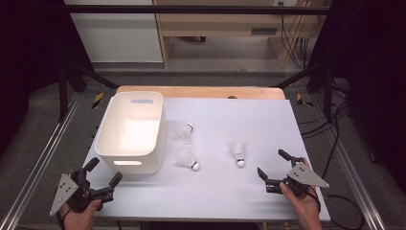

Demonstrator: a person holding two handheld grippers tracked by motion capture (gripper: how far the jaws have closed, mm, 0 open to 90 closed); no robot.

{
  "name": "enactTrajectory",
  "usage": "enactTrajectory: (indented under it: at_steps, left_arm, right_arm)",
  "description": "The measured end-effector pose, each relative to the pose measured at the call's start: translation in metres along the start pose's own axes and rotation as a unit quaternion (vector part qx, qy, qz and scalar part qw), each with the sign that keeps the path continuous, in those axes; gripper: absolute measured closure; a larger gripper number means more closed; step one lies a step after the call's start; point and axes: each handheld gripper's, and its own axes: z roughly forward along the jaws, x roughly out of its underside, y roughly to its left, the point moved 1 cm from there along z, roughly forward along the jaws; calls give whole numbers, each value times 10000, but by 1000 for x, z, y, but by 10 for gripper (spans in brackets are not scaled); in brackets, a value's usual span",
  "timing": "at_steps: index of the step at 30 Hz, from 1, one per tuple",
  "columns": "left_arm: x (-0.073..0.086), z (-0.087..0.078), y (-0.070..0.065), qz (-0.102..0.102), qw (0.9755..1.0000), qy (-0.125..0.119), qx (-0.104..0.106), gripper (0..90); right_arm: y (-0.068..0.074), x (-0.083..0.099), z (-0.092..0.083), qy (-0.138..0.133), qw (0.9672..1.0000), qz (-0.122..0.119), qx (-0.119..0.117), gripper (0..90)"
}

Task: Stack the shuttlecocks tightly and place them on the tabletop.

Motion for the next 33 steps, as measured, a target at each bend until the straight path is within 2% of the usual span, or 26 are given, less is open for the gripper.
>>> enactTrajectory:
  at_steps: [7,9,10,11,12,13,14,15,19,20,21,22,23,26,31,32,33]
  left_arm:
    - [0,-2,-3,-47,9999,90,-87,17]
    - [-1,-3,-6,-5,9998,151,-103,24]
    - [-1,-7,-12,37,9997,231,-106,24]
    - [-1,-7,-12,37,9997,231,-106,23]
    - [-4,-11,-20,61,9997,227,-31,24]
    - [-4,-11,-20,61,9997,227,-31,25]
    - [-7,-12,-30,141,9997,222,9,25]
    - [-7,-12,-30,141,9997,222,9,25]
    - [-13,-5,-57,143,9992,217,308,25]
    - [-16,0,-71,229,9984,230,464,25]
    - [-16,0,-71,229,9984,230,464,25]
    - [-20,7,-87,321,9971,255,639,25]
    - [-20,7,-87,321,9971,255,639,25]
    - [-22,24,-112,442,9944,444,850,30]
    - [-17,61,-144,578,9904,824,949,44]
    - [-17,78,-156,640,9878,1013,995,47]
    - [-17,78,-156,640,9878,1013,995,47]
  right_arm:
    - [0,1,0,60,10000,46,6,44]
    - [0,2,0,88,10000,41,1,44]
    - [0,2,0,97,9999,43,17,44]
    - [0,2,0,97,9999,43,17,44]
    - [0,2,-1,81,9999,75,29,44]
    - [0,2,-1,81,9999,75,29,44]
    - [0,2,-1,69,9999,77,28,44]
    - [0,2,-1,69,9999,77,28,44]
    - [1,1,-1,88,9999,59,21,44]
    - [1,1,-1,94,9999,44,35,43]
    - [1,1,-1,94,9999,44,35,43]
    - [0,2,-2,85,9999,74,41,44]
    - [0,2,-2,85,9999,74,41,44]
    - [-2,2,-2,48,9998,153,67,43]
    - [-1,1,-3,4,9998,206,50,43]
    - [0,0,-2,4,9998,184,35,43]
    - [0,0,-2,4,9998,184,35,43]
